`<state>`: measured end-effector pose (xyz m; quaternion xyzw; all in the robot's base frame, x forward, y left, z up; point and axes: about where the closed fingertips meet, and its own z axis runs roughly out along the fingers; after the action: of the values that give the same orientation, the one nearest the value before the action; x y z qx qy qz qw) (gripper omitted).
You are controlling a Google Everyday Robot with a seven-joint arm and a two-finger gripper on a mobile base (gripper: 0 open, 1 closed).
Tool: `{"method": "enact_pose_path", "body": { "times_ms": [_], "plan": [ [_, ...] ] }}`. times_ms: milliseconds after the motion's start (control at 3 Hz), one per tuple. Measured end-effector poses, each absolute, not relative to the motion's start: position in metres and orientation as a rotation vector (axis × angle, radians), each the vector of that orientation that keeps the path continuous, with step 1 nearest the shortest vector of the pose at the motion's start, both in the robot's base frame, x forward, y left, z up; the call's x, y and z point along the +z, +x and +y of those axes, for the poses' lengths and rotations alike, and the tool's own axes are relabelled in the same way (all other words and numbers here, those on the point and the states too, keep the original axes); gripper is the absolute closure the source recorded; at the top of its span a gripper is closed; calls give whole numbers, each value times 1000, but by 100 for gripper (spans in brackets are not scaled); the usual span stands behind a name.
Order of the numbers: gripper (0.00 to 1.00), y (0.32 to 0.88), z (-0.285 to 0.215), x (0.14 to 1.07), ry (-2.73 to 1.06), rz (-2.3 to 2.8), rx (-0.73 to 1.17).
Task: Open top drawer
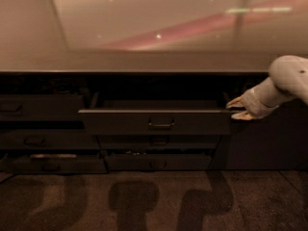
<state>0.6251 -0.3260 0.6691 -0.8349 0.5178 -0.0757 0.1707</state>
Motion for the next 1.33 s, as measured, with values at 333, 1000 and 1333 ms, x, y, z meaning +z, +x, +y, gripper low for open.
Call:
{"method": "enact_pose_path", "body": {
  "times_ms": [333, 1000, 1333],
  "plan": [
    [100, 624, -325, 675, -2372, 1470, -214],
    [100, 619, -327, 677, -2375, 1467, -210],
    [100, 613, -328, 675, -2379, 1462, -209]
  ]
}}
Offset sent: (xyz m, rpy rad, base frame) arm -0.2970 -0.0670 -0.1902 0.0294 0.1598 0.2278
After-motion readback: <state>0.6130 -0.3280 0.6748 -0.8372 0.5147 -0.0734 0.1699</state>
